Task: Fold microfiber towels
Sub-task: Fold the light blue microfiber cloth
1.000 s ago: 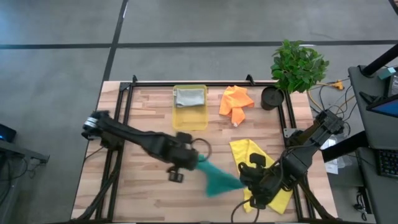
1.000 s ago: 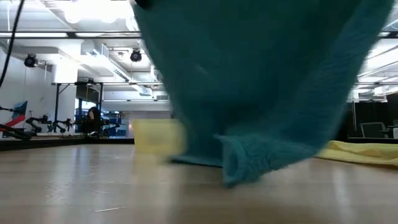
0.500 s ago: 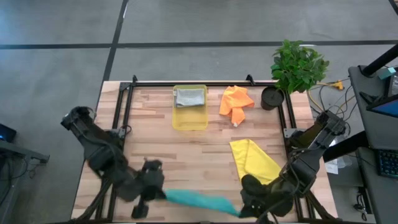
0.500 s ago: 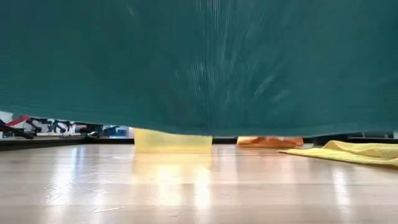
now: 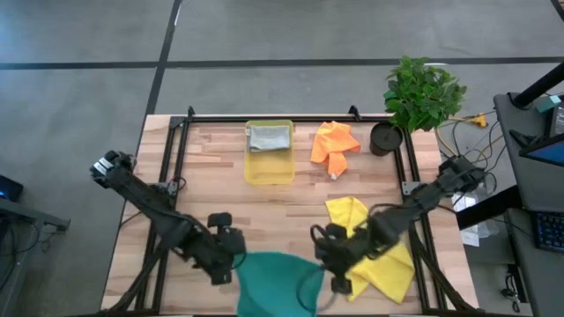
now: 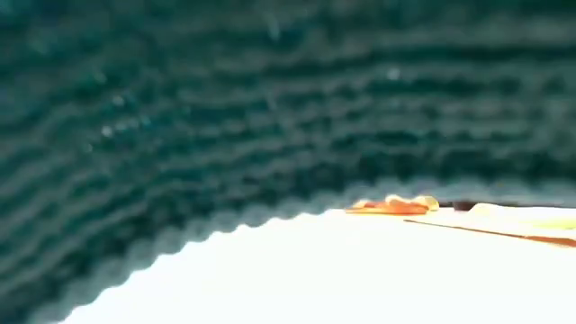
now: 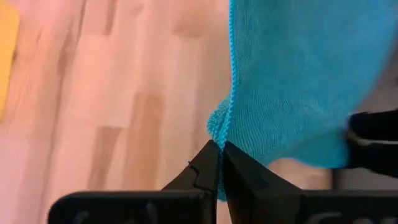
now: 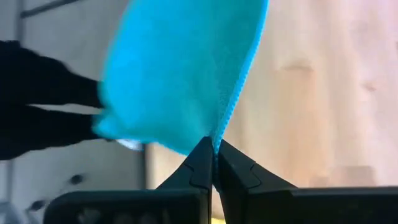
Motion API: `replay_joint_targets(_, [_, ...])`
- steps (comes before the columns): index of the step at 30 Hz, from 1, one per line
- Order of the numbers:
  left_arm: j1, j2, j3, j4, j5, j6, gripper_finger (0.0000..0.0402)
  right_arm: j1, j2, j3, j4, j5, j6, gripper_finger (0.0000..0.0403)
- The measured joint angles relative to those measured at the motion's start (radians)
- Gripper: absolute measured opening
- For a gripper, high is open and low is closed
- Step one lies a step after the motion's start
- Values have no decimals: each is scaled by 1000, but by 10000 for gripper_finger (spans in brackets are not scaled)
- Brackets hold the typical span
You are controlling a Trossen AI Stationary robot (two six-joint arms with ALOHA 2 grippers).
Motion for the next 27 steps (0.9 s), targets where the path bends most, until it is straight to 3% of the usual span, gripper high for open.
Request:
replay_joint_targets(6, [110,-22,-259,273,-12,120,0,-134,6,-180,157,-13,-40,8])
replay_joint_targets(11, [219,-49,-444,543,94,215,0,-233,6,-297,259,-29,-47,8])
replay_joint_targets(19, [398,-82,-623,613,126,320,0,-358,6,-423,333,-29,-106,8])
replay_joint_targets(27, [545,-78,-698,745,171,451,0,-473,6,-477,414,-22,-189,8])
